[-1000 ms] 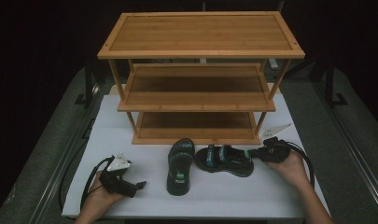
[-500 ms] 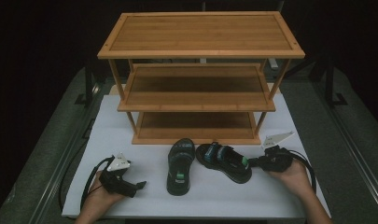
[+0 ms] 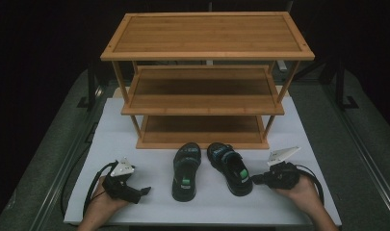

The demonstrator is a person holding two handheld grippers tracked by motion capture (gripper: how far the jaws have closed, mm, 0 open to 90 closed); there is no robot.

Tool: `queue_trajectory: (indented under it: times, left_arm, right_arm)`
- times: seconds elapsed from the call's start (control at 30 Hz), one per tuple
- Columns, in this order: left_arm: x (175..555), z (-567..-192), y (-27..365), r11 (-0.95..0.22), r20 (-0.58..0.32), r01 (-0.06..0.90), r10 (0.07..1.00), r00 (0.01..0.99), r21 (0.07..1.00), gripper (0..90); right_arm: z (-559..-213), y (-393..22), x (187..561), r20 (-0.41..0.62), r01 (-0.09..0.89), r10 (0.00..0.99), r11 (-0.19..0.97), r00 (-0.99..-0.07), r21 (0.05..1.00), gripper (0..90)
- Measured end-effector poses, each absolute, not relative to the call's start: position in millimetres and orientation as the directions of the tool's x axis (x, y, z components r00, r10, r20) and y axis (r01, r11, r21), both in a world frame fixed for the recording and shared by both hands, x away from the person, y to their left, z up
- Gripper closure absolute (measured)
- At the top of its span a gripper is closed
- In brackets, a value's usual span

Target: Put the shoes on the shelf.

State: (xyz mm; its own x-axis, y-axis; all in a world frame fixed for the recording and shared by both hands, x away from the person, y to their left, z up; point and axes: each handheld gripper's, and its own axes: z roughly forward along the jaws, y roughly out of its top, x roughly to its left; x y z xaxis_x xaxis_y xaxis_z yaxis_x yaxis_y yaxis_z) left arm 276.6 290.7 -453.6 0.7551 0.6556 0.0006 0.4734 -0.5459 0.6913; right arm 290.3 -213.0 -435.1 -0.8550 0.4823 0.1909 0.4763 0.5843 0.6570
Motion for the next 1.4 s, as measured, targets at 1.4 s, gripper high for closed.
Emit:
queue_trajectory:
  times: [1.4]
  left_arm:
    - [276.8,-454.0,290.5,-0.538,-0.004,0.476,0.659,0.752,0.696,0.0]
  right_arm:
    - [-357.8,-186.1,322.7,0.139,0.375,0.435,0.522,-0.889,0.766,62.4]
